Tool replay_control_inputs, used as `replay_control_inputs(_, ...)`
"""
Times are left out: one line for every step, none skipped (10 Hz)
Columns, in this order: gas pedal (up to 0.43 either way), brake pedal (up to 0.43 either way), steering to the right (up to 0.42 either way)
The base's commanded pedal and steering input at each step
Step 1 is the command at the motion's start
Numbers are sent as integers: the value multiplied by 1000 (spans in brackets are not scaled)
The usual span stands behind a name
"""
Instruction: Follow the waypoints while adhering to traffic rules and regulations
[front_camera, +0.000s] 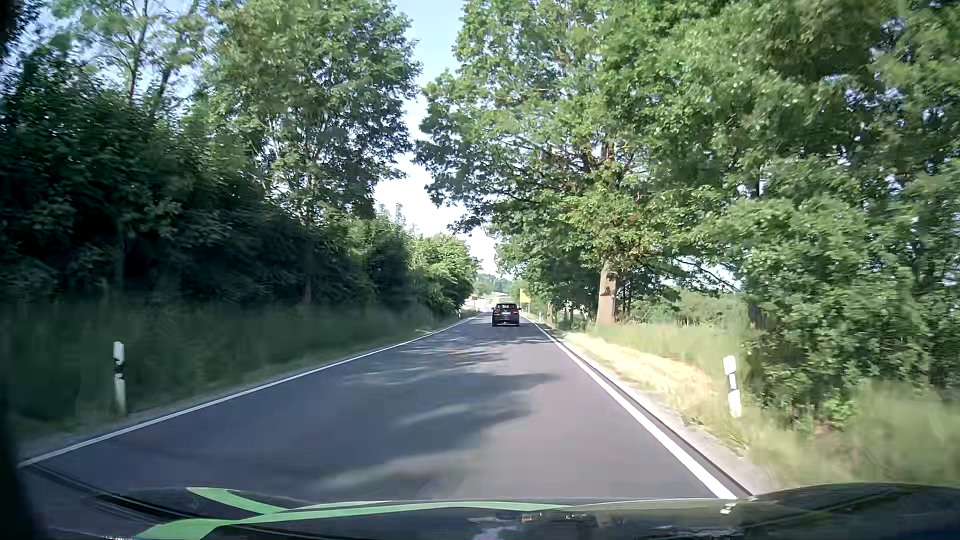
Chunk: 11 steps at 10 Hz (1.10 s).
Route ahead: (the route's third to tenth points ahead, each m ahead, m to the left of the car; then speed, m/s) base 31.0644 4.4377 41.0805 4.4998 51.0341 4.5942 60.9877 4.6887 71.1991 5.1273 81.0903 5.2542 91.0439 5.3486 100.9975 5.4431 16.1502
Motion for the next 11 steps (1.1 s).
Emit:
replay_control_inputs(130,0,2)
replay_control_inputs(118,0,2)
replay_control_inputs(118,0,2)
replay_control_inputs(118,0,3)
replay_control_inputs(118,0,4)
replay_control_inputs(118,0,6)
replay_control_inputs(118,0,6)
replay_control_inputs(118,0,7)
replay_control_inputs(118,0,7)
replay_control_inputs(118,0,7)
replay_control_inputs(118,0,6)
